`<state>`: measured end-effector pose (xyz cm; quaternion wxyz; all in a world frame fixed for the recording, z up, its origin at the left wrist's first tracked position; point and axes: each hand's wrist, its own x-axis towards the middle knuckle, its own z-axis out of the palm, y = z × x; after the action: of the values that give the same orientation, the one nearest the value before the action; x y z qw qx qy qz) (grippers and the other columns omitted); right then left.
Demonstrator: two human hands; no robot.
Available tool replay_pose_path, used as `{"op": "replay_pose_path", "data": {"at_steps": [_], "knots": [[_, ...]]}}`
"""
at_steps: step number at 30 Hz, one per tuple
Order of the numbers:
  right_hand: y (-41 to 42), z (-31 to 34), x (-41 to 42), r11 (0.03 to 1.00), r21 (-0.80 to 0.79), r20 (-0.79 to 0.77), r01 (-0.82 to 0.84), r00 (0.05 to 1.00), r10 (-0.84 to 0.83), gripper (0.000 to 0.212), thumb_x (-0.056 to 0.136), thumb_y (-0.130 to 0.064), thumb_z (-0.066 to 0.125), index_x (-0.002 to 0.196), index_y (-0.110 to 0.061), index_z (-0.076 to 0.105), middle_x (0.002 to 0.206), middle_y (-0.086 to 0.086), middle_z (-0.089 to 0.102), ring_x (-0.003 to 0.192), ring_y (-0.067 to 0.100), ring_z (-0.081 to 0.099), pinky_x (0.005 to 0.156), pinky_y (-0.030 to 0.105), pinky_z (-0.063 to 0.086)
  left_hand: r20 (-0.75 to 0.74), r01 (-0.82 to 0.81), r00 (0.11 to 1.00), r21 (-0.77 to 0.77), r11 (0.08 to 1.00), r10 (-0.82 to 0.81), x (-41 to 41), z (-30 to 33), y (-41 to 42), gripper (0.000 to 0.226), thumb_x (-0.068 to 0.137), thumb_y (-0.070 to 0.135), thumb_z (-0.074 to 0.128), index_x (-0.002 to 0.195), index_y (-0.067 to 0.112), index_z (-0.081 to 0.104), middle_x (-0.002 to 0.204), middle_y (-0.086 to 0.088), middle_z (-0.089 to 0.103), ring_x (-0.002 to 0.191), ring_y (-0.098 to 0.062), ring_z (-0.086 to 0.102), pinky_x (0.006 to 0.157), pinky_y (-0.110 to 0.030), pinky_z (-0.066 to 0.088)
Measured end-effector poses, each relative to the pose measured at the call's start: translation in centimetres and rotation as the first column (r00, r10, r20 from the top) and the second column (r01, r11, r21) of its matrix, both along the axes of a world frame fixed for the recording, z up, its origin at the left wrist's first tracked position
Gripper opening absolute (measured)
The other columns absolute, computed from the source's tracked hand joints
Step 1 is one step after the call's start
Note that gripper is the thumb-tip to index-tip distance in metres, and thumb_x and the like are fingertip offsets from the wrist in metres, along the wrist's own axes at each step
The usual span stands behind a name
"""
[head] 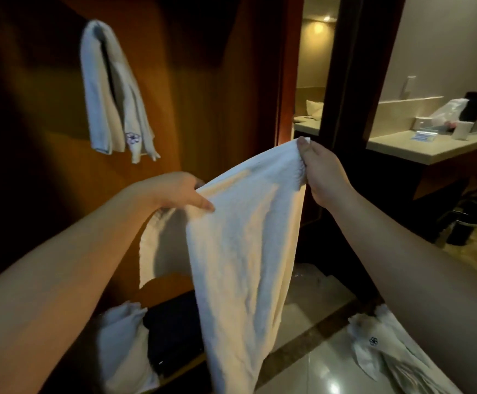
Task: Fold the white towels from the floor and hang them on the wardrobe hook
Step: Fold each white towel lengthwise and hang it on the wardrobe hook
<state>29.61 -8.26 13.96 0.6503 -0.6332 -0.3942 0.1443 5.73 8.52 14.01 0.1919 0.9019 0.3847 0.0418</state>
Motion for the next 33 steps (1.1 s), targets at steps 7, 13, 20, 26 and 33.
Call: {"op": "replay_pose_path", "data": {"at_steps": [7, 13, 20, 26, 33], "knots": [[-1.2, -0.7, -2.7, 1.000, 0.004, -0.020, -0.017, 1.000, 0.017, 0.052, 0.100, -0.061, 0.046, 0.128, -0.021, 0.065, 0.117, 0.003, 0.069, 0.109, 0.022, 0.067, 0.101, 0.050, 0.053, -0.202, -0.228, 0.949, 0.089, 0.970, 0.242, -11.1, -1.9, -0.6, 0.030, 0.082, 0.056, 0.076, 0.085, 0.031, 0.059, 0.090, 0.003, 0.066, 0.081, -0.015, 0.063, 0.062, -0.030, 0.047], [-1.8, -1.5, -4.3, 0.998, -0.003, -0.102, -0.064, 0.993, 0.063, 0.054, 0.099, -0.059, 0.049, 0.136, -0.021, 0.060, 0.121, 0.006, 0.067, 0.109, 0.023, 0.068, 0.097, 0.049, 0.056, -0.222, -0.366, 0.892, 0.158, 0.917, 0.394, -16.9, -2.4, -2.9, 0.033, 0.088, 0.052, 0.072, 0.085, 0.022, 0.058, 0.092, 0.003, 0.060, 0.079, -0.013, 0.056, 0.060, -0.029, 0.040], [-2.4, -1.8, -6.0, 0.999, -0.019, -0.130, -0.042, 0.991, 0.039, 0.057, 0.093, -0.063, 0.055, 0.133, -0.023, 0.063, 0.120, 0.006, 0.069, 0.106, 0.025, 0.070, 0.092, 0.049, 0.059, -0.020, -0.532, 0.845, 0.065, 0.844, 0.534, -23.3, -3.9, -4.6, 0.051, 0.089, 0.047, 0.072, 0.123, 0.009, 0.066, 0.112, -0.004, 0.064, 0.103, -0.024, 0.061, 0.085, -0.037, 0.048], [-2.4, -2.7, -9.0, 1.000, 0.019, -0.167, 0.023, 0.986, -0.019, 0.046, 0.093, -0.058, 0.061, 0.119, -0.021, 0.071, 0.100, 0.000, 0.077, 0.090, 0.016, 0.076, 0.086, 0.041, 0.061, 0.488, -0.418, 0.655, -0.403, 0.814, 0.578, -28.3, -4.3, -3.2, 0.007, 0.086, 0.031, 0.078, 0.087, 0.025, 0.074, 0.086, 0.002, 0.075, 0.089, -0.016, 0.066, 0.085, -0.035, 0.045], [-3.8, -7.2, -16.1, 0.996, -0.009, -0.298, 0.093, 0.950, -0.092, 0.028, 0.093, -0.052, 0.064, 0.091, -0.027, 0.076, 0.092, -0.001, 0.079, 0.085, 0.017, 0.077, 0.080, 0.038, 0.060, 0.669, -0.041, 0.398, -0.671, 0.741, 0.628, -33.1, -7.7, -2.2, 0.025, 0.093, 0.021, 0.068, 0.115, 0.009, 0.071, 0.110, -0.013, 0.075, 0.094, -0.027, 0.075, 0.084, -0.044, 0.056]]}}
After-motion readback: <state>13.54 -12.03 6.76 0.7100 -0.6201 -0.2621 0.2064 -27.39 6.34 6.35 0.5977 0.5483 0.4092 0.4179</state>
